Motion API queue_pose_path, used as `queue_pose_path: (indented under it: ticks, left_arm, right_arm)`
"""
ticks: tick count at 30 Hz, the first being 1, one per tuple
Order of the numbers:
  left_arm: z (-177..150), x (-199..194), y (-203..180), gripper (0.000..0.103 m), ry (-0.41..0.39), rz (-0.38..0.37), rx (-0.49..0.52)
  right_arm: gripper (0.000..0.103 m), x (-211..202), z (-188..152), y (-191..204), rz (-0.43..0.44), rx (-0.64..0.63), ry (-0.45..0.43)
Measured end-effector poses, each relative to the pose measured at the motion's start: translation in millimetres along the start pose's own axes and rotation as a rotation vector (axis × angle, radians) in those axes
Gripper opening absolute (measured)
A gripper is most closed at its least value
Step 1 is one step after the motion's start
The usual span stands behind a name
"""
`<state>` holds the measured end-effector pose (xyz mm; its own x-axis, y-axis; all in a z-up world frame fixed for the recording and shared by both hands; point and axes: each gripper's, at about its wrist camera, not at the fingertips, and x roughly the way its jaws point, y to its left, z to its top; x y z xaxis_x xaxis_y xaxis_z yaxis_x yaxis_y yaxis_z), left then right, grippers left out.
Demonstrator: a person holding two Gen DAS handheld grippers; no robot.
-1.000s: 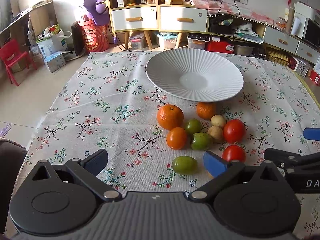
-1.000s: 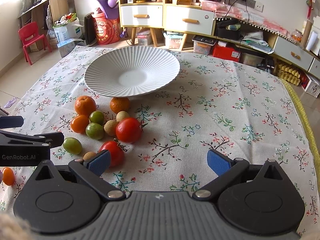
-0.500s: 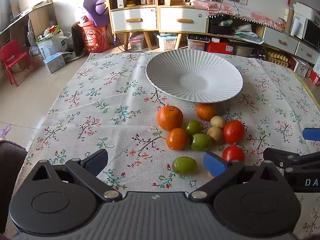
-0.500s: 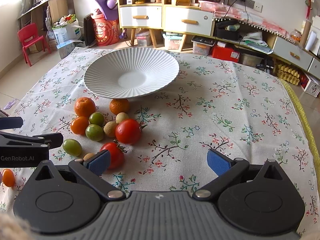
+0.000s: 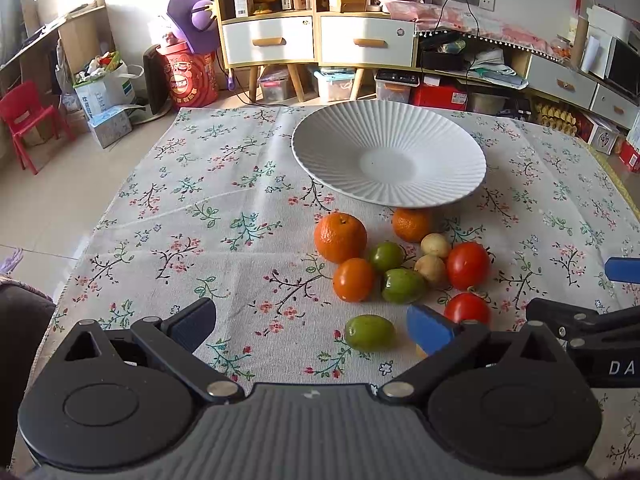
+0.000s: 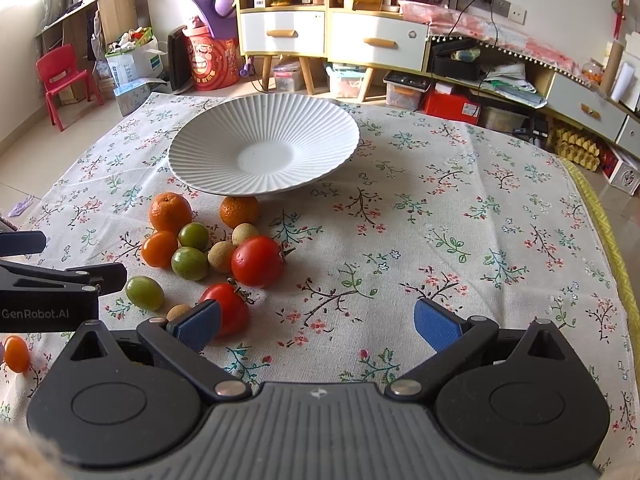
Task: Organize fruits
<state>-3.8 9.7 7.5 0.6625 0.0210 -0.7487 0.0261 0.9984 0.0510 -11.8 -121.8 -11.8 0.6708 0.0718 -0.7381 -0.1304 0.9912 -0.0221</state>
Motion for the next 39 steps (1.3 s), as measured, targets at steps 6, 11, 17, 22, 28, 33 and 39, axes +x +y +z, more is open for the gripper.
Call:
queue_pose_path:
  ticks: [6,11,17,22,28,33,39]
  left_arm:
    - [0,0,0,0.095,0.000,0.000,0.000]
    - [1,0,0,0.095,-0.001,0.000,0.000]
    - [2,-1,1,0.095,-0.006,0.003,-0.004]
    - [3,-1,3,0.095,-0.022,0.006,-0.009]
    - [1,3,7,0.095,-0.063,0.015,-0.017]
    - [2,10,13,0.095,-0.161,0.016,-0.009]
    - [11,37,23,0.095,-0.131,-0.081,-0.011]
  right_arm:
    - [0.103,0,0,0,0.000,-0.001,0.000]
    - [0.103,0,0,0,0.000,0.000,0.000]
    - [0.103,0,0,0,0.001,-0.001,-0.001]
    - [0.103,-1,1,-2,0.031,0.008,-0.015]
    - [0.103,2,2,-5,0.050,0.023,-0.023]
    - [0.103,7,-1,-7,0.088,0.034,-0.053]
    - [0.101,25,1,-5,0.149,0.042,-0.033]
